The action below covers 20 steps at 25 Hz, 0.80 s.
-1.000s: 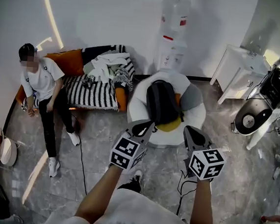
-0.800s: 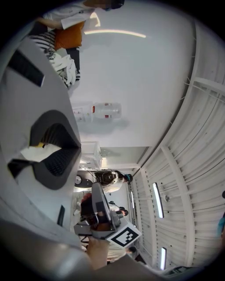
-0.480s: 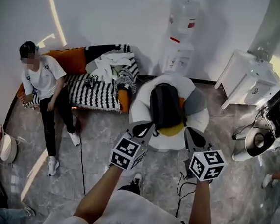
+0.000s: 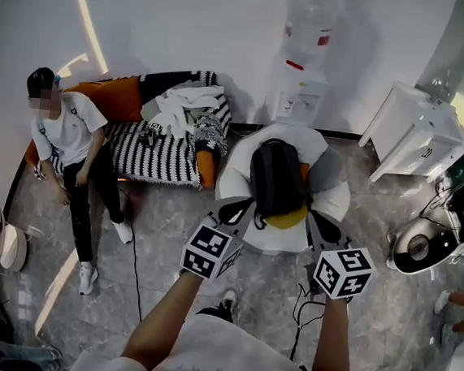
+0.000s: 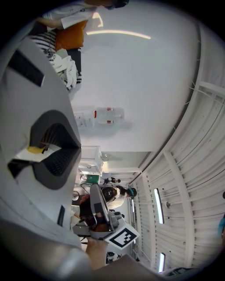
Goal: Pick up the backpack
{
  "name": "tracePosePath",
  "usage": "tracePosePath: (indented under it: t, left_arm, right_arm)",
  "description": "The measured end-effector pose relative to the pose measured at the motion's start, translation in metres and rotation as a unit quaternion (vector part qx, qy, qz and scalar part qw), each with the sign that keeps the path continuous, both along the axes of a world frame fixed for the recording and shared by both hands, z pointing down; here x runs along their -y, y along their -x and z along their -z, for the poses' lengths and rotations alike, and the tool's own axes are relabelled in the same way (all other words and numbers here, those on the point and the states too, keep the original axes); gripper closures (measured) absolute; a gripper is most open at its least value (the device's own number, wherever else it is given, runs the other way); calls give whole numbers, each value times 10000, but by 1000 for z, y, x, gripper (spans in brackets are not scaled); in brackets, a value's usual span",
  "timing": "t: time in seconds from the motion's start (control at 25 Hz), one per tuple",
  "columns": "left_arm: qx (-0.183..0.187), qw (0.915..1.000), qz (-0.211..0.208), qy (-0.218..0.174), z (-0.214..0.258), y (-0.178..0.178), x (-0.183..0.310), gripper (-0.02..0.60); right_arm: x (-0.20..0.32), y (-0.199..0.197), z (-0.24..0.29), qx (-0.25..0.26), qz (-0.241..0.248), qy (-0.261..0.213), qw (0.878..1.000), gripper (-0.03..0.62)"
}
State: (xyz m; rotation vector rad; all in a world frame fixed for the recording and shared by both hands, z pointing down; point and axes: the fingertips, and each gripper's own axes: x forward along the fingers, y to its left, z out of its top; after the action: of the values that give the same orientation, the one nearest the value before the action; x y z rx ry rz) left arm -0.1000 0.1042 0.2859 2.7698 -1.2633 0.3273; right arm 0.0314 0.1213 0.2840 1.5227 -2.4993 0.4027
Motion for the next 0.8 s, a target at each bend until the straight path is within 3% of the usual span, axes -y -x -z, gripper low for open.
tracePosePath:
  t: [0.8]
  left_arm:
    - [39,9997,121,216,-18,26,84,569]
  right_arm:
    - [87,28,-18,85,90,208,9997,594]
